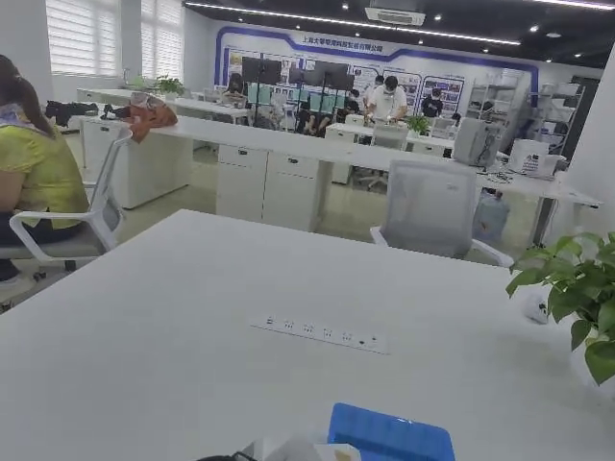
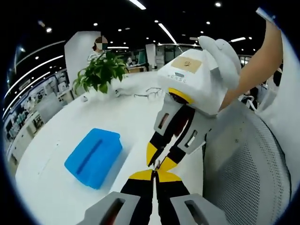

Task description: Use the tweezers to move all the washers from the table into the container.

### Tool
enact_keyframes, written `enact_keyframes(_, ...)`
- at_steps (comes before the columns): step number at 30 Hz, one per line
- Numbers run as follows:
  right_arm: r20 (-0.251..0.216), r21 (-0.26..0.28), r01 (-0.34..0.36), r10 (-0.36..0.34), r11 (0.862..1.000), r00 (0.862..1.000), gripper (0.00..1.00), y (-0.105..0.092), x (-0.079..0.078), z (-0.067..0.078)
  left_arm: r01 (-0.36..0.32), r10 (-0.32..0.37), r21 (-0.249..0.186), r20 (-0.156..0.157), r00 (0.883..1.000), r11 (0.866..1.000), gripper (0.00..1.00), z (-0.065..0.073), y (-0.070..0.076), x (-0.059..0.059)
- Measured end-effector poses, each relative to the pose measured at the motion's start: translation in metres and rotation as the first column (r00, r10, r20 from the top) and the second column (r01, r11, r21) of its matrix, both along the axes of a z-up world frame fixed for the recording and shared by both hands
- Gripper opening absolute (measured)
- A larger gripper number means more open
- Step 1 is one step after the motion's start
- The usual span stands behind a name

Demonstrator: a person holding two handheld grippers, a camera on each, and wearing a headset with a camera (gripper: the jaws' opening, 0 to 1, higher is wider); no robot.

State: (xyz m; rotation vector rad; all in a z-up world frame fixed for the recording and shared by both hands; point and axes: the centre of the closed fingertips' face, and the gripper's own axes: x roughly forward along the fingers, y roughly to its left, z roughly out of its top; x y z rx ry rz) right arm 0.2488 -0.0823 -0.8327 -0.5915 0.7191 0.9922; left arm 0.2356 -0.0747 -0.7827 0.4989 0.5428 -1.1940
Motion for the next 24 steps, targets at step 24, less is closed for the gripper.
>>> enact_keyframes(24, -0.12, 0.35, 0.442, -0.428, 0.826, 0.896, 0.37, -0.06, -0.031, 0.08, 0.091, -0.076, 0.214, -0.078, 0.994, 0.973, 0.0, -0.064, 0.016, 0.017)
